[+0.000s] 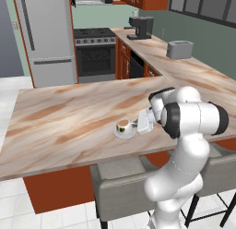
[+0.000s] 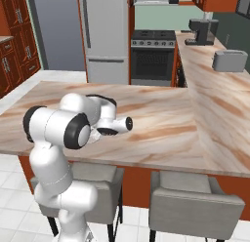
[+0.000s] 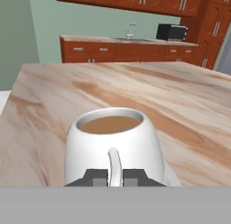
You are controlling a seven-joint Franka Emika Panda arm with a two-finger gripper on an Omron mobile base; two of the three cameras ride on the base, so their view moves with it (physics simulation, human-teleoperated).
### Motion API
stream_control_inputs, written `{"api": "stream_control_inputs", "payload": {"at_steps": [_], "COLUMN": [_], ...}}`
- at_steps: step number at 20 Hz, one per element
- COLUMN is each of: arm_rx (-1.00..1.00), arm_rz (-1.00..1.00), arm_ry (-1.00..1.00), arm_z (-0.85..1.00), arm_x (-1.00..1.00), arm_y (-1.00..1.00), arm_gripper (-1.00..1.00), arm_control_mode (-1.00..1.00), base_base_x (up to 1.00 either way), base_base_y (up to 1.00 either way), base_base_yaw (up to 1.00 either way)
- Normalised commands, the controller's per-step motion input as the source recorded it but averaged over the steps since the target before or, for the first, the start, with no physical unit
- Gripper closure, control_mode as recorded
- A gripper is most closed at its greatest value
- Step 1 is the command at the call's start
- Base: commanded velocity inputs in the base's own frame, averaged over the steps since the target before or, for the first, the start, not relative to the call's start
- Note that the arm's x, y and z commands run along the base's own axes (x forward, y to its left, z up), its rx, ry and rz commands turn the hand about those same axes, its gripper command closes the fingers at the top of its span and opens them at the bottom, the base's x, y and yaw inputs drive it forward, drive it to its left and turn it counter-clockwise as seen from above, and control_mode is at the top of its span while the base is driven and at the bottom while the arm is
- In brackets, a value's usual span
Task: Pick the cup of tea, navigate to the dining table, and place it on the saucer.
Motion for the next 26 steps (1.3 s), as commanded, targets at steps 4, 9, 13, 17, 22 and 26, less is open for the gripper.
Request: {"api": "stream_control_inputs", "payload": {"at_steps": [4, 9, 13, 17, 22, 26], "arm_rx": [0.00, 0.00, 0.00, 0.00, 0.00, 0.00], "arm_rz": [0.00, 0.00, 0.00, 0.00, 0.00, 0.00], "arm_ry": [0.00, 0.01, 0.00, 0.00, 0.00, 0.00], "arm_z": [-0.07, -0.30, -0.15, -0.06, 0.00, 0.00], "arm_x": [0.00, 0.00, 0.01, 0.00, 0.00, 0.00], "arm_y": [0.00, 0.00, 0.00, 0.00, 0.00, 0.00], "arm_gripper": [1.00, 1.00, 1.00, 1.00, 1.00, -1.00], "arm_control_mode": [-1.00, -1.00, -1.00, -1.00, -1.00, -1.00], "base_base_x": [0.00, 0.00, 0.00, 0.00, 0.00, 0.00], "base_base_y": [0.00, 0.00, 0.00, 0.00, 0.00, 0.00], "base_base_yaw": [0.00, 0.00, 0.00, 0.00, 0.00, 0.00]}}
